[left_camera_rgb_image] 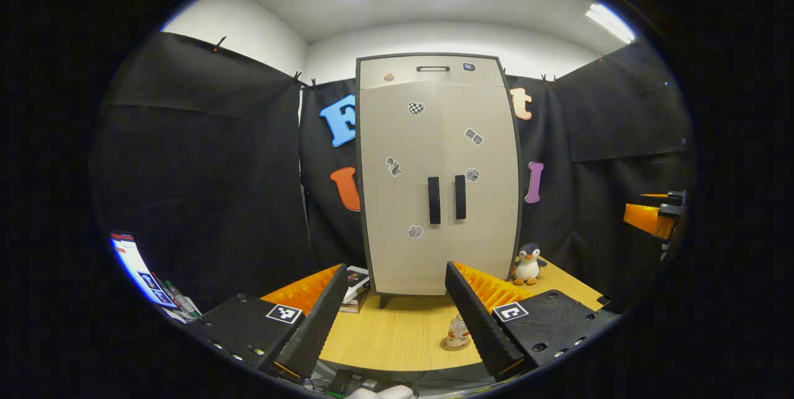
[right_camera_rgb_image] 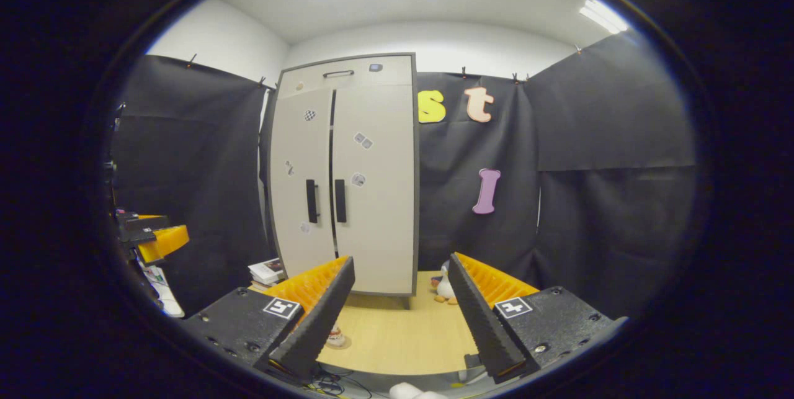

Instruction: Grasp the bottle in the cabinet with the left hand and place it on the coaster, then close the right door with the right hand and the left door with the left hand.

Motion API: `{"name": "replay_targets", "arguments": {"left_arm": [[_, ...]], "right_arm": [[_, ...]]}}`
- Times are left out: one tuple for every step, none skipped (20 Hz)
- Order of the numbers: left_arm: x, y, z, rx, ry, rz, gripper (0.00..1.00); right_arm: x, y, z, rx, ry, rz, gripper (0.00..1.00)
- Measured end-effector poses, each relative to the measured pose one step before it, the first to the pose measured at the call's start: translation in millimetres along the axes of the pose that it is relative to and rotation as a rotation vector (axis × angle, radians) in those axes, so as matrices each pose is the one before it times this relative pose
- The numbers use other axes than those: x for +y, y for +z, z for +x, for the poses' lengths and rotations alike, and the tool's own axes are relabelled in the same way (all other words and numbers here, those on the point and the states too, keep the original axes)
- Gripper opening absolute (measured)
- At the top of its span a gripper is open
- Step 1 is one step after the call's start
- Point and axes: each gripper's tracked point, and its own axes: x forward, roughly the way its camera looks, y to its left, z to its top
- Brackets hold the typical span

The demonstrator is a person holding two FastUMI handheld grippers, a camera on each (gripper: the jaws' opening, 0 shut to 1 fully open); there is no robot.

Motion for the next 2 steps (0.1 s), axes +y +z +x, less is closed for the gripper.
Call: {"name": "replay_targets", "arguments": {"left_arm": [[0.08,-0.13,0.21,0.00042,0.00012,0.00098,0.96],[0.08,0.18,-0.17,-0.00046,0.00065,-0.00065,0.96]], "right_arm": [[-0.53,-0.57,0.97,0.00135,-0.00098,-0.00054,0.99],[0.55,0.51,1.06,-0.00034,0.00088,0.00057,0.99]]}}
